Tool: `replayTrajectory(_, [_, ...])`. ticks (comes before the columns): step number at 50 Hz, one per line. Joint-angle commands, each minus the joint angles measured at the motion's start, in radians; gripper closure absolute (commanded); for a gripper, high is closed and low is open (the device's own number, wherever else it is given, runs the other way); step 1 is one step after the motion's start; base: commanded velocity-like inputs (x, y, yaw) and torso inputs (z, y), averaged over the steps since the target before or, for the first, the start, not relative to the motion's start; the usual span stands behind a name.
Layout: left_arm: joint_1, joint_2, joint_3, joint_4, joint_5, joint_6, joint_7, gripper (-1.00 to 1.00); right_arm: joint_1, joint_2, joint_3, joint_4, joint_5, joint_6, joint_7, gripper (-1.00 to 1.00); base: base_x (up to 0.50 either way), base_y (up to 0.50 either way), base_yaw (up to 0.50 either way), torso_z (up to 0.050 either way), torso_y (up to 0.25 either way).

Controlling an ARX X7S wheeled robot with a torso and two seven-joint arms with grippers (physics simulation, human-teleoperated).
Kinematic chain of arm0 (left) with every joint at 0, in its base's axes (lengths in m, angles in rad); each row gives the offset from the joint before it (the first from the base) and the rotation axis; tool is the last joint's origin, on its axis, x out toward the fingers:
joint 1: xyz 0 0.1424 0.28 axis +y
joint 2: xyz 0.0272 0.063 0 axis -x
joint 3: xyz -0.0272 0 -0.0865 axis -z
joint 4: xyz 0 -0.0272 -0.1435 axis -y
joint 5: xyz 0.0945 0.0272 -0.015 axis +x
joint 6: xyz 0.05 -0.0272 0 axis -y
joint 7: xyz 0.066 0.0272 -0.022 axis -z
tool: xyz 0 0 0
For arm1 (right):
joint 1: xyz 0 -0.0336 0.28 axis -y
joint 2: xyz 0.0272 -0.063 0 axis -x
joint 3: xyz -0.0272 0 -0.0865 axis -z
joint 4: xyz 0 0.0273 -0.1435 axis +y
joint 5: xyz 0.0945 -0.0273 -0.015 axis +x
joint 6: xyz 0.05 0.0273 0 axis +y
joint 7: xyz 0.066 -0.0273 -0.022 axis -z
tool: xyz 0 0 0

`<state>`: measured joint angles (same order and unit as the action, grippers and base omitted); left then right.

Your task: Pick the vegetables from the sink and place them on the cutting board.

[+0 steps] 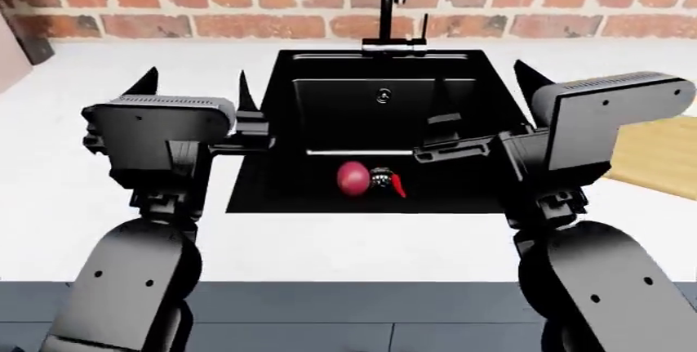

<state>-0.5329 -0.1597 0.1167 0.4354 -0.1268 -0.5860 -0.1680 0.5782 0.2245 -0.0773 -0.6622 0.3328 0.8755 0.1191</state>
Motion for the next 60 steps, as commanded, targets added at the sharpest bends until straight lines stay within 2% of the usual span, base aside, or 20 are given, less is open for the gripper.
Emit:
replayTrajectory(1, [-0.319, 0.034, 0.012, -0.252, -0.016, -0.132, 0.004, -1.0, 0.359, 0.046, -0.031, 0.278, -0.024, 0.138, -0.004, -1.0, 0.5, -0.04, 0.0, 0.0, 0.0])
replayTrajectory(15, [-0.532, 0.044, -0.027, -0.557, -0.04, -0.155, -0.001, -1.0, 0.564, 0.037, -0.094, 0.654, -0.091, 0.1, -0.007, -1.0, 0.5, -0.06, 0.0, 0.0, 0.001])
replayTrajectory(27, [-0.607, 0.05, 0.002, -0.624, -0.044, -0.182, 0.001, -1.0, 0.592, 0.062, -0.088, 0.734, -0.107, 0.098, 0.002, -1.0, 0.5, -0.13, 0.0, 0.0, 0.0])
replayTrajectory(47, [-0.617, 0.034, -0.01, -0.639, -0.075, -0.205, -0.001, -1.0, 0.58, 0.069, -0.115, 0.726, -0.096, 0.108, -0.017, -1.0, 0.5, -0.07, 0.0, 0.0, 0.002])
replayTrajectory(60, [-0.561, 0.007, -0.003, -0.532, -0.124, -0.26, 0.039, -1.0, 0.515, 0.12, -0.095, 0.521, -0.035, 0.211, -0.051, -1.0, 0.5, 0.0, 0.0, 0.0, 0.0])
